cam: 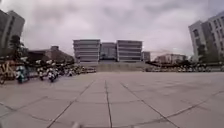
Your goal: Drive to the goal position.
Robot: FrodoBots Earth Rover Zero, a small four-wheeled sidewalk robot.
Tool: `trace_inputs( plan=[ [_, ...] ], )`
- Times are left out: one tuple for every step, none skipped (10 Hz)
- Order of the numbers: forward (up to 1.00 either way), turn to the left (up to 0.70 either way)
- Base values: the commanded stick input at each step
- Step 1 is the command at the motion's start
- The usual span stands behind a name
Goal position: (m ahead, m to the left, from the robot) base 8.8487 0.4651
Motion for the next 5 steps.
trace_inputs(
  plan=[
    [0.7, 0.0],
    [0.7, -0.13],
    [0.7, -0.35],
    [0.7, -0.35],
    [0.7, -0.19]
  ],
)
